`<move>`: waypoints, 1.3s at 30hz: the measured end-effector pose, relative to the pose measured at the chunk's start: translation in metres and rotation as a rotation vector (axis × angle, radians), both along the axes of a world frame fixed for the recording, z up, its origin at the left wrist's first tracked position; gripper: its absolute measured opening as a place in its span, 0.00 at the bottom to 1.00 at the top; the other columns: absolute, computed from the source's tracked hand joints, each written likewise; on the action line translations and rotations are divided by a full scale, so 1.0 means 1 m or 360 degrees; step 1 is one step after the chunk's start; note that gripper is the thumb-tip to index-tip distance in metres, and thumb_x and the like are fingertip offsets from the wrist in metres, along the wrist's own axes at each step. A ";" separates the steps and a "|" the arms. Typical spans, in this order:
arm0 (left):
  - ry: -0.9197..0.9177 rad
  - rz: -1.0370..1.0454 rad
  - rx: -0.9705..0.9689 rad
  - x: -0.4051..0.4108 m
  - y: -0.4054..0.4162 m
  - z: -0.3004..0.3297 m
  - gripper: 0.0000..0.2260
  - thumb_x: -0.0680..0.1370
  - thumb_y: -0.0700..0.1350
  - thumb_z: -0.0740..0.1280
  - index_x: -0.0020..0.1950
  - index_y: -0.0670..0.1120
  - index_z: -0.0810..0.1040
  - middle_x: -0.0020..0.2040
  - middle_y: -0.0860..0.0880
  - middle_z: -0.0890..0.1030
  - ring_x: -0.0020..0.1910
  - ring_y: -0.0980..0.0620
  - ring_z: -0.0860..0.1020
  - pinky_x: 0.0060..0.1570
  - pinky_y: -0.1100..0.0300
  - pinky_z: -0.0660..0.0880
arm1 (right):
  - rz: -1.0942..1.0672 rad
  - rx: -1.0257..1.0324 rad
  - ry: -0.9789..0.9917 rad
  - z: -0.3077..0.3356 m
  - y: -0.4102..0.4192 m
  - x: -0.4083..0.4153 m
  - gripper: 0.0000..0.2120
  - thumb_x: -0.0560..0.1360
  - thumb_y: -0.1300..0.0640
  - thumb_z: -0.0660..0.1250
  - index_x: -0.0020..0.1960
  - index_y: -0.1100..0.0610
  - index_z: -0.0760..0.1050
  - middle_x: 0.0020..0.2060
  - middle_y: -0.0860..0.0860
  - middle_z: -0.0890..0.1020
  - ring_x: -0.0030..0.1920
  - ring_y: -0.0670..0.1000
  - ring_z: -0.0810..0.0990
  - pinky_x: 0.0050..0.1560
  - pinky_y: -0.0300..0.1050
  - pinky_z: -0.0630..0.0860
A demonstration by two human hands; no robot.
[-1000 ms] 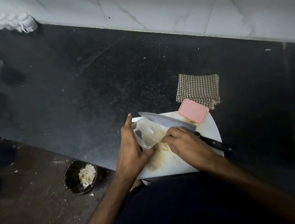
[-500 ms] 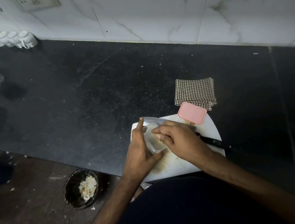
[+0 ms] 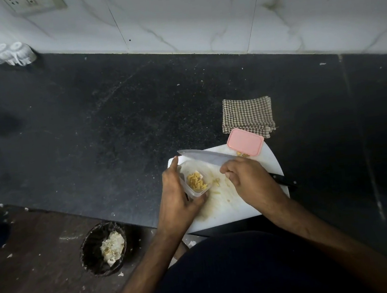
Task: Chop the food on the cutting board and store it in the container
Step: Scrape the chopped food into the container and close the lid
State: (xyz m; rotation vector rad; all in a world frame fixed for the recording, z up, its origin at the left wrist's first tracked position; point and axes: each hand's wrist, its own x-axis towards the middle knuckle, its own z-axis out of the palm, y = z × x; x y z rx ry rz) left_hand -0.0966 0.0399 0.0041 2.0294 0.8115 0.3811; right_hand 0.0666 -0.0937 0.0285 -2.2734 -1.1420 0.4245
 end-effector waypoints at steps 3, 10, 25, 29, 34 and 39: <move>0.0029 0.0108 0.0069 -0.003 0.001 -0.003 0.46 0.71 0.50 0.80 0.81 0.50 0.55 0.69 0.55 0.63 0.66 0.69 0.65 0.58 0.81 0.63 | 0.0021 -0.0259 -0.0091 -0.013 -0.011 -0.005 0.15 0.81 0.64 0.61 0.64 0.55 0.79 0.56 0.51 0.78 0.53 0.51 0.79 0.56 0.44 0.76; 0.0043 0.0242 0.0129 -0.007 0.005 -0.006 0.42 0.71 0.48 0.80 0.79 0.49 0.61 0.66 0.55 0.63 0.66 0.56 0.68 0.56 0.78 0.64 | 0.0366 -0.0163 0.0056 -0.015 -0.007 -0.017 0.20 0.79 0.69 0.59 0.67 0.56 0.77 0.56 0.50 0.74 0.59 0.52 0.75 0.60 0.50 0.75; 0.0051 0.0401 0.0119 -0.018 0.007 -0.002 0.45 0.71 0.47 0.80 0.81 0.48 0.57 0.72 0.50 0.64 0.68 0.62 0.64 0.61 0.80 0.61 | 0.0784 -0.0019 -0.0106 -0.023 0.008 -0.005 0.18 0.83 0.52 0.61 0.72 0.51 0.74 0.71 0.46 0.74 0.69 0.47 0.72 0.71 0.44 0.68; 0.0079 0.0364 0.0145 -0.015 0.008 -0.002 0.46 0.70 0.48 0.81 0.81 0.46 0.57 0.72 0.47 0.67 0.66 0.66 0.64 0.61 0.82 0.59 | 0.1161 -0.0174 -0.0419 -0.040 0.012 -0.009 0.21 0.82 0.52 0.63 0.75 0.50 0.69 0.76 0.46 0.67 0.76 0.48 0.64 0.75 0.47 0.63; 0.0070 0.0351 0.0124 -0.014 0.009 -0.002 0.46 0.70 0.47 0.81 0.81 0.47 0.57 0.71 0.48 0.66 0.65 0.66 0.64 0.59 0.83 0.59 | 0.1032 -0.0101 -0.0626 -0.038 -0.001 -0.004 0.11 0.78 0.61 0.66 0.59 0.51 0.79 0.55 0.46 0.79 0.54 0.50 0.78 0.51 0.45 0.77; 0.0059 0.0330 0.0140 -0.012 0.011 -0.004 0.46 0.70 0.48 0.81 0.81 0.46 0.57 0.73 0.46 0.66 0.68 0.61 0.65 0.61 0.82 0.58 | 0.1042 -0.0071 -0.0381 -0.037 0.010 -0.012 0.20 0.81 0.51 0.64 0.73 0.50 0.71 0.72 0.44 0.71 0.71 0.47 0.70 0.68 0.45 0.70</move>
